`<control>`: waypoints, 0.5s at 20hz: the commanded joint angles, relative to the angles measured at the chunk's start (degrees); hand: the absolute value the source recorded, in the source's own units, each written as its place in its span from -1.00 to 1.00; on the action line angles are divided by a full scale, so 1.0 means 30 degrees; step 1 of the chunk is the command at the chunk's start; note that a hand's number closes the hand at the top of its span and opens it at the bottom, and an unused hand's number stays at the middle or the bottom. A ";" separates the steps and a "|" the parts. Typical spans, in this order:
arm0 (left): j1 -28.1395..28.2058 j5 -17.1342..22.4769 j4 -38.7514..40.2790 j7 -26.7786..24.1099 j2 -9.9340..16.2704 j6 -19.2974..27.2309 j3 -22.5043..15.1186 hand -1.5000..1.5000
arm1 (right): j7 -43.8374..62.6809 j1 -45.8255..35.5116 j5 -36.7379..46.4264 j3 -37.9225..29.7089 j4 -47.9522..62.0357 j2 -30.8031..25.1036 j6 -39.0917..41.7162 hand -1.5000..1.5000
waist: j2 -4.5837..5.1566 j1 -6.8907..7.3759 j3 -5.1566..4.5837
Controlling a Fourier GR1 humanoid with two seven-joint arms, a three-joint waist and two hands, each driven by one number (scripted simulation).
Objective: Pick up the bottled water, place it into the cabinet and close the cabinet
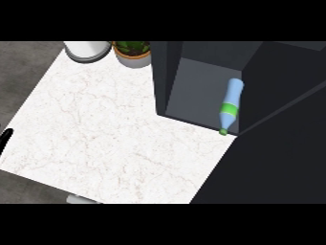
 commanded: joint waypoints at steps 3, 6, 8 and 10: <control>-0.0250 0.0109 -0.0088 0.0068 0.0175 -0.0354 0.0097 -1.00 | 0.1172 -0.0478 -0.1888 0.2251 0.0740 0.1165 0.0050 1.00 | 0.0579 0.0807 0.0098; -0.0446 0.0235 -0.0025 0.0059 0.0242 -0.0590 0.0211 -1.00 | 0.1207 -0.0326 -0.2463 0.2123 0.1117 0.1583 -0.0259 1.00 | 0.0618 0.0714 0.0138; -0.0549 0.0215 0.0020 0.0041 0.0146 -0.0463 0.0201 -1.00 | 0.1315 -0.0441 -0.2558 0.1507 0.1115 0.1764 -0.0575 1.00 | 0.0703 0.0690 0.0125; -0.0653 0.0322 0.0048 0.0008 0.0231 -0.0589 0.0378 -1.00 | 0.1444 -0.0548 -0.2642 0.0945 0.1420 0.2050 -0.0946 1.00 | 0.0725 0.0707 0.0154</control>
